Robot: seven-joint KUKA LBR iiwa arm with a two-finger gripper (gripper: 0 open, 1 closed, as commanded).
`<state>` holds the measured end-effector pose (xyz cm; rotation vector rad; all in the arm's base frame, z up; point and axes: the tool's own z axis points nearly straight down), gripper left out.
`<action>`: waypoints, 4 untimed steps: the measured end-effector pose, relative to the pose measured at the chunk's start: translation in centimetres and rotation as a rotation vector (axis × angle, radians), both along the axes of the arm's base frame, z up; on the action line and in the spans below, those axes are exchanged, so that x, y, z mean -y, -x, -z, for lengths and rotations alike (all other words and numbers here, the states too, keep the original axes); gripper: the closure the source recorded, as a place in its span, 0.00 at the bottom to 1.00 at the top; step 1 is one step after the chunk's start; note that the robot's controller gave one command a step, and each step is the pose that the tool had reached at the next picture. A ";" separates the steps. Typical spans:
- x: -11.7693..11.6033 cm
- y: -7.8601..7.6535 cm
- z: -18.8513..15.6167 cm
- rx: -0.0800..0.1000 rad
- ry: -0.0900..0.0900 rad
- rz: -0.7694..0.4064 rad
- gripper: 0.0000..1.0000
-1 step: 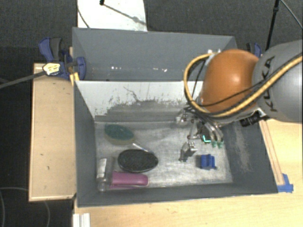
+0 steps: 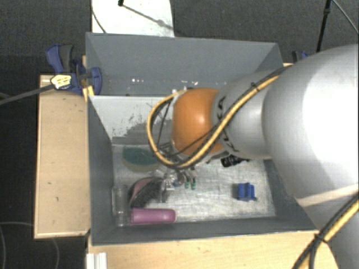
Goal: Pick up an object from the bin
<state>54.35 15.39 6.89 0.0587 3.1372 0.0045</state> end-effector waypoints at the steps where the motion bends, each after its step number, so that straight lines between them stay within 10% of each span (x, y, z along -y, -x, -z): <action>1: -6.2 0.7 -3.1 -0.011 0.025 -0.181 0.00; 4: -2.8 1.6 -0.3 -0.002 0.003 0.072 0.00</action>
Offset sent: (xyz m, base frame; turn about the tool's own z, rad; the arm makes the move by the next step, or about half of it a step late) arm -0.0097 0.0741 0.0311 -0.1878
